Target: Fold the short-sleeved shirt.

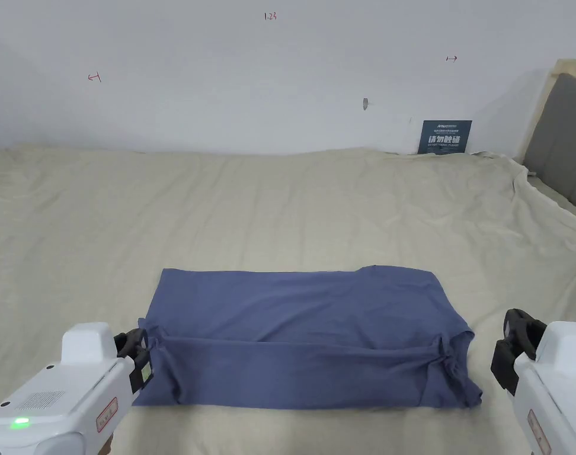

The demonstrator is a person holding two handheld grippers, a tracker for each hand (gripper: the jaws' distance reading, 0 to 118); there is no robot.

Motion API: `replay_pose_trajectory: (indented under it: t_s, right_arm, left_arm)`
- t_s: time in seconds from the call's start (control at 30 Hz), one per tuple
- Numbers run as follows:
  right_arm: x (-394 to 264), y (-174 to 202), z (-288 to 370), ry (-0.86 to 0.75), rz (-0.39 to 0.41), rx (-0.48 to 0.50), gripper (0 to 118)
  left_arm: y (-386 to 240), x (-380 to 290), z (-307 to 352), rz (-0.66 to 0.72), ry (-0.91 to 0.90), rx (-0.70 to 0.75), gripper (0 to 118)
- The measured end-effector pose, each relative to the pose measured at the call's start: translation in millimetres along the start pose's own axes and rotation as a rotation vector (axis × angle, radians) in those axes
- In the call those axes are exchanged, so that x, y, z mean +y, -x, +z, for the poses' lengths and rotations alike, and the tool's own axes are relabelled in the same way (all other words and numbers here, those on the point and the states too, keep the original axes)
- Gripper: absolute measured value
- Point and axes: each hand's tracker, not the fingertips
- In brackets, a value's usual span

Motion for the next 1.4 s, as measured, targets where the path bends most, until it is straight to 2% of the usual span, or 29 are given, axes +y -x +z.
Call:
replay_pose_trajectory:
  t_s: [0.27,0.33,0.37,0.4,0.43,0.47,0.5,0.53,0.57,0.6,0.73,0.8,0.83,0.93,0.97,1.0,1.03,1.1,1.23,1.27,1.33,1.37,1.4]
  right_arm:
    - [-7.7,-5.0,-14.7,0.019,-0.018,0.007,0]
    - [-10.0,-5.1,-19.1,0.030,-0.011,0.002,0]
    - [-12.0,-5.6,-22.2,0.037,-0.006,-0.002,0]
    - [-13.4,-6.0,-25.0,0.044,-0.006,-0.003,0]
    - [-15.2,-6.7,-28.3,0.052,-0.009,-0.002,0]
    - [-16.9,-7.0,-31.5,0.061,-0.014,-0.002,0]
    - [-19.1,-7.0,-33.9,0.066,-0.016,-0.001,0]
    - [-20.9,-6.8,-36.9,0.074,-0.017,-0.002,0]
    - [-22.6,-6.6,-40.1,0.081,-0.015,-0.003,0]
    - [-24.1,-6.5,-42.8,0.085,-0.014,-0.004,0]
    - [-30.0,-6.1,-52.9,0.115,-0.021,-0.002,0]
    - [-31.4,-3.6,-55.7,0.126,-0.018,-0.004,0]
    - [-32.0,-3.6,-57.4,0.130,-0.018,-0.004,0]
    - [-33.7,-3.1,-60.3,0.141,-0.019,0.000,0]
    - [-34.2,-3.6,-60.9,0.143,-0.020,0.001,0]
    - [-34.8,-4.2,-62.1,0.145,-0.022,0.000,0]
    - [-35.8,-4.9,-62.7,0.149,-0.023,0.001,0]
    - [-39.0,-7.5,-68.3,0.165,-0.026,0.005,0]
    - [-55.8,-16.1,-93.0,0.270,-0.043,0.007,3]
    - [-61.8,-18.0,-103.3,0.314,-0.031,-0.001,16]
    - [-75.2,-21.5,-122.8,0.386,0.004,-0.025,55]
    - [-82.4,-23.4,-133.3,0.426,0.005,-0.020,70]
    - [-90.1,-26.0,-143.0,0.454,-0.004,-0.018,73]
  left_arm:
    - [21.8,-10.3,-39.2,0.017,0.178,0.070,0]
    - [31.2,-14.1,-55.7,0.054,0.259,0.069,6]
    - [37.0,-16.6,-63.5,0.083,0.285,0.063,17]
    - [42.2,-18.9,-71.3,0.107,0.310,0.068,35]
    - [47.1,-21.4,-81.5,0.126,0.350,0.072,58]
    - [52.2,-23.9,-90.6,0.151,0.373,0.094,58]
    - [55.8,-26.9,-99.2,0.169,0.399,0.121,67]
    - [58.9,-29.8,-109.1,0.183,0.442,0.149,79]
    - [61.7,-34.0,-119.5,0.186,0.482,0.159,97]
    - [63.9,-37.0,-126.6,0.181,0.508,0.166,101]
    - [67.7,-50.3,-146.5,0.162,0.548,0.191,101]
    - [67.0,-54.8,-154.6,0.147,0.572,0.196,95]
    - [65.5,-56.9,-155.1,0.136,0.578,0.195,88]
    - [61.1,-62.4,-162.7,0.109,0.633,0.202,50]
    - [60.6,-64.3,-162.0,0.100,0.646,0.182,44]
    - [57.8,-63.4,-158.4,0.058,0.624,0.180,31]
    - [56.0,-62.0,-157.3,0.034,0.619,0.158,12]
    - [57.2,-59.5,-155.0,0.096,0.624,0.065,5]
    - [58.3,-46.4,-146.8,0.097,0.549,0.077,4]
    - [59.8,-41.0,-142.8,0.113,0.523,0.062,4]
    - [61.8,-31.0,-136.5,0.127,0.500,0.025,4]
    - [63.0,-26.3,-134.3,0.120,0.495,0.023,4]
    - [62.6,-22.1,-131.4,0.109,0.482,0.018,4]
